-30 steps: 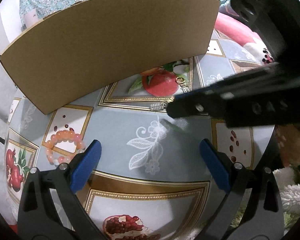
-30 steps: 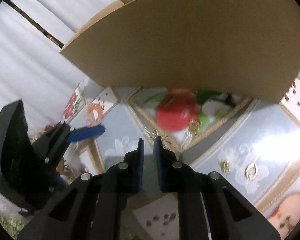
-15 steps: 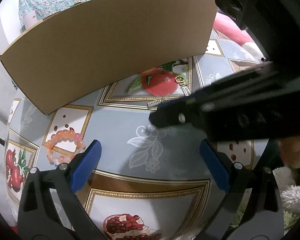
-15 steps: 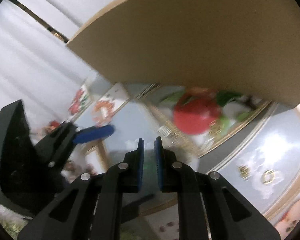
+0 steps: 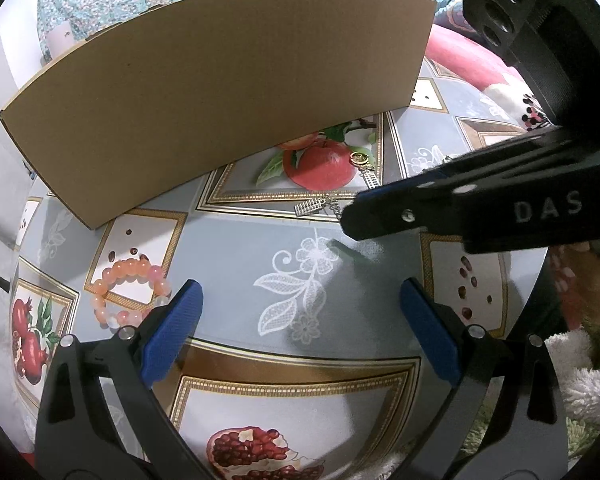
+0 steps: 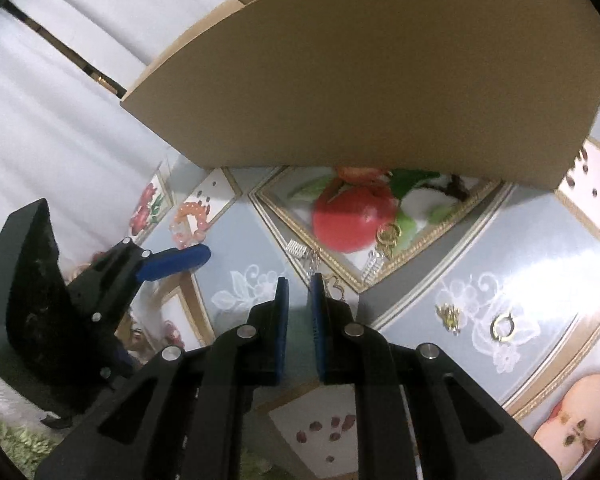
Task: Organize jewelry
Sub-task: 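Move the open right tool down to the small gold rings on the table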
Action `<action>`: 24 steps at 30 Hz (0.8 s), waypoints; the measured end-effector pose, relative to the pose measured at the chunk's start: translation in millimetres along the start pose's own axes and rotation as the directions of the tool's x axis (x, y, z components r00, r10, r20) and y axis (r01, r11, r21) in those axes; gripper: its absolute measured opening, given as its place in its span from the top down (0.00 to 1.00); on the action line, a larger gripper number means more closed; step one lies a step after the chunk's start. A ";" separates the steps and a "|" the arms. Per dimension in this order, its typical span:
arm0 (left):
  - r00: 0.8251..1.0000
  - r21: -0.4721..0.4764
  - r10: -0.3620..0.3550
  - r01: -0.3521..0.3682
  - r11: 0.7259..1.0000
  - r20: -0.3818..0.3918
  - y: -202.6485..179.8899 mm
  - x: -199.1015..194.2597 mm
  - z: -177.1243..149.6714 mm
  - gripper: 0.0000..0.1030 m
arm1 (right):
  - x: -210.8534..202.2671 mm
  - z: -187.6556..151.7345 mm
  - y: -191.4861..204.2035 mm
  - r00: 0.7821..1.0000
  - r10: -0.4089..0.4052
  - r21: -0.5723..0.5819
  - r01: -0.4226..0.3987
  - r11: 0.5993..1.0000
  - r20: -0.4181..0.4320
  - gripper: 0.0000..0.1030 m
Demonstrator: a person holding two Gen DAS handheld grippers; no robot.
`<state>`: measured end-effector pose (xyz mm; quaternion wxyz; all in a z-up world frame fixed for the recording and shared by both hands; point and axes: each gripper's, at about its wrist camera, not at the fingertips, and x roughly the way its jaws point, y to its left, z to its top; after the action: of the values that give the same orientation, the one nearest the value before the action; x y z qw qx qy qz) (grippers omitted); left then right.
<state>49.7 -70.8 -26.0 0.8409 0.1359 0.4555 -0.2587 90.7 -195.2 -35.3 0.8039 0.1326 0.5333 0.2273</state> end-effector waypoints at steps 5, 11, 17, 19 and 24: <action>1.000 -0.001 0.000 0.000 1.000 0.000 0.3 -0.5 0.1 0.07 | -1.1 -7.1 -0.1 1.000 -0.010 0.004 0.010 1.000 -0.010 0.89; 1.000 -0.001 0.000 0.000 1.000 -0.002 0.9 -0.1 0.4 0.07 | -12.8 1.5 2.3 0.998 -0.029 0.003 0.029 1.000 0.061 0.88; 1.000 -0.001 0.000 0.000 1.000 -0.002 1.5 0.3 0.4 0.07 | -8.9 15.8 -1.1 0.989 -0.119 -0.011 0.121 0.993 0.091 0.88; 1.000 -0.001 0.000 0.000 1.000 -0.002 1.9 0.1 0.6 0.07 | -5.0 20.6 -1.9 0.989 -0.117 -0.013 0.119 0.993 0.089 0.88; 1.000 -0.001 -0.001 0.001 1.000 -0.002 1.8 0.3 0.5 0.07 | 2.1 26.5 -5.8 0.985 -0.155 -0.015 0.156 0.988 0.072 0.88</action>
<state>51.2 -69.6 -26.0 0.8404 0.1357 0.4564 -0.2589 117.0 -198.4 -29.1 0.8389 0.0903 0.5108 0.1646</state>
